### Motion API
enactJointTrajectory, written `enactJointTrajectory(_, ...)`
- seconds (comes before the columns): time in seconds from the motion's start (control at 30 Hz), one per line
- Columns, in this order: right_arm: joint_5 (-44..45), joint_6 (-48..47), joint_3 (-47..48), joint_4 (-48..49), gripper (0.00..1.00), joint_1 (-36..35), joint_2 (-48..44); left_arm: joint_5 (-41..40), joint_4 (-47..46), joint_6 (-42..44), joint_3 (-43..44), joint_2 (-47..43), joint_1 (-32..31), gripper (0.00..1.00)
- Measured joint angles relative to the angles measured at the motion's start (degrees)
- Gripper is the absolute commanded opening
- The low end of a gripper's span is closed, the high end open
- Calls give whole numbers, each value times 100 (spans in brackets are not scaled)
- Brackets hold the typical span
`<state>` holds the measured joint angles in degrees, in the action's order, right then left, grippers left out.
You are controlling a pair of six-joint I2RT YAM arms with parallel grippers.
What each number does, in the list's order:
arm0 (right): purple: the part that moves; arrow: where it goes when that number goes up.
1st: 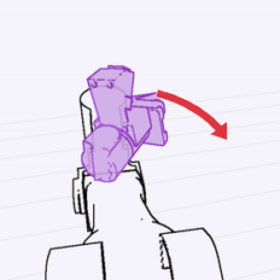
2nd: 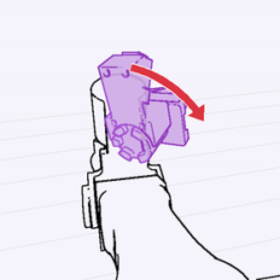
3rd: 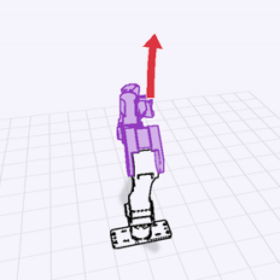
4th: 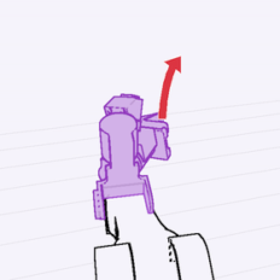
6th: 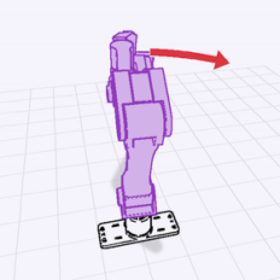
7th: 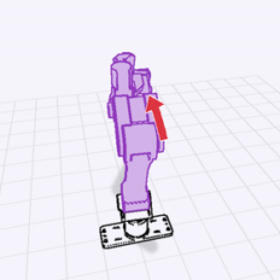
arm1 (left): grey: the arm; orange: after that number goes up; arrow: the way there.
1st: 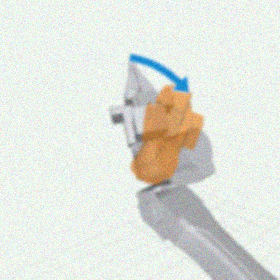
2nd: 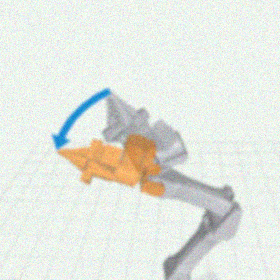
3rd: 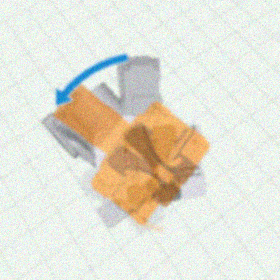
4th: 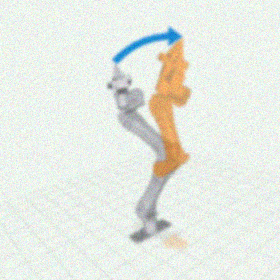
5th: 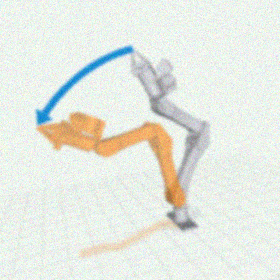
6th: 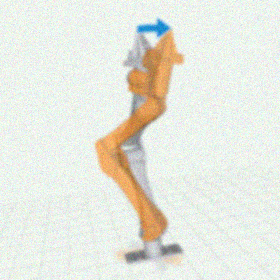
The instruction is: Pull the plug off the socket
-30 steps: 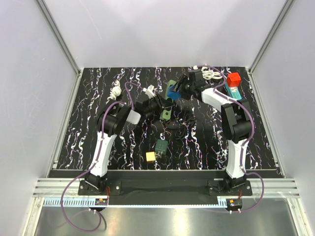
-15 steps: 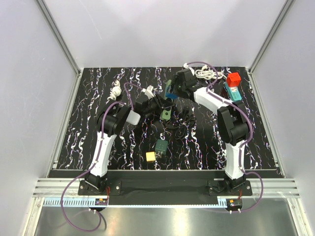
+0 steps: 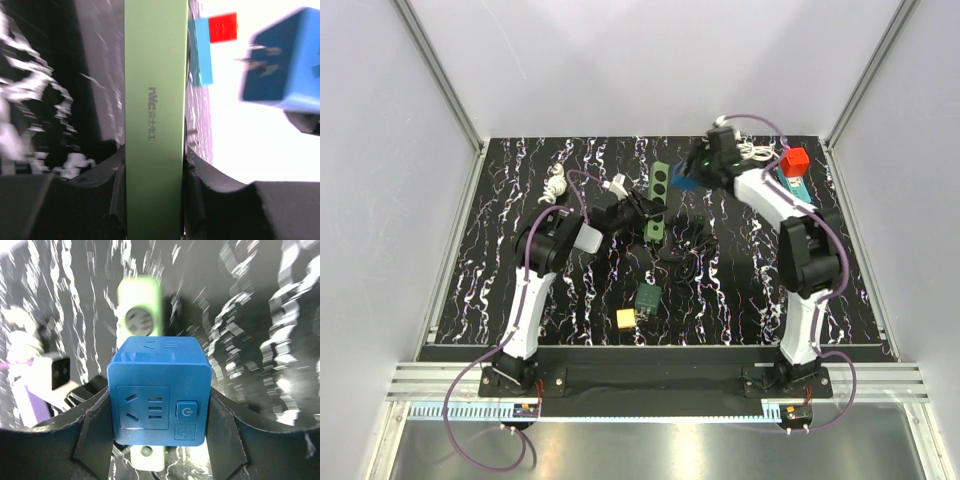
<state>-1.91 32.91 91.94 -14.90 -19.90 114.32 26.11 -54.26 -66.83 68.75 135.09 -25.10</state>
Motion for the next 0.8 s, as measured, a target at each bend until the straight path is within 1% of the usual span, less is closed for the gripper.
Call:
enactJointTrajectory(0.13, -293, 133, 68, 20, 0, 474, -280, -136, 22, -127, 0, 0, 125, 0)
enactJointTrajectory(0.23, -402, 160, 70, 39, 0, 540, -404, -142, 48, -136, 11, 0, 153, 2)
enactJointTrajectory(0.33, -549, 133, -15, 55, 0, 437, -507, -131, 120, -98, 50, -2, 155, 16)
enactJointTrajectory(0.37, -608, 109, -131, 72, 0, 402, -584, -129, 151, -87, 68, -2, 153, 28)
enactJointTrajectory(0.43, -732, 42, -448, 17, 0, 345, -793, -125, 173, -46, 72, -11, 153, 39)
enactJointTrajectory(0.47, -785, 7, -612, 9, 0, 328, -901, -120, 199, -17, 76, -24, 149, 47)
enactJointTrajectory(0.53, -855, -111, -1023, -96, 0, 273, -1191, -109, 251, 109, 76, -83, 146, 53)
enactJointTrajectory(0.57, -872, -186, -1259, -144, 0, 256, -1360, -109, 302, 175, 76, -129, 146, 54)
enactJointTrajectory(0.7, -922, -450, -2092, -415, 0, 142, -1998, -160, 732, 564, 74, -348, 144, 63)
enactJointTrajectory(0.8, -933, -621, -2625, -678, 0, -44, -2422, -219, 1139, 918, 59, -533, 149, 65)
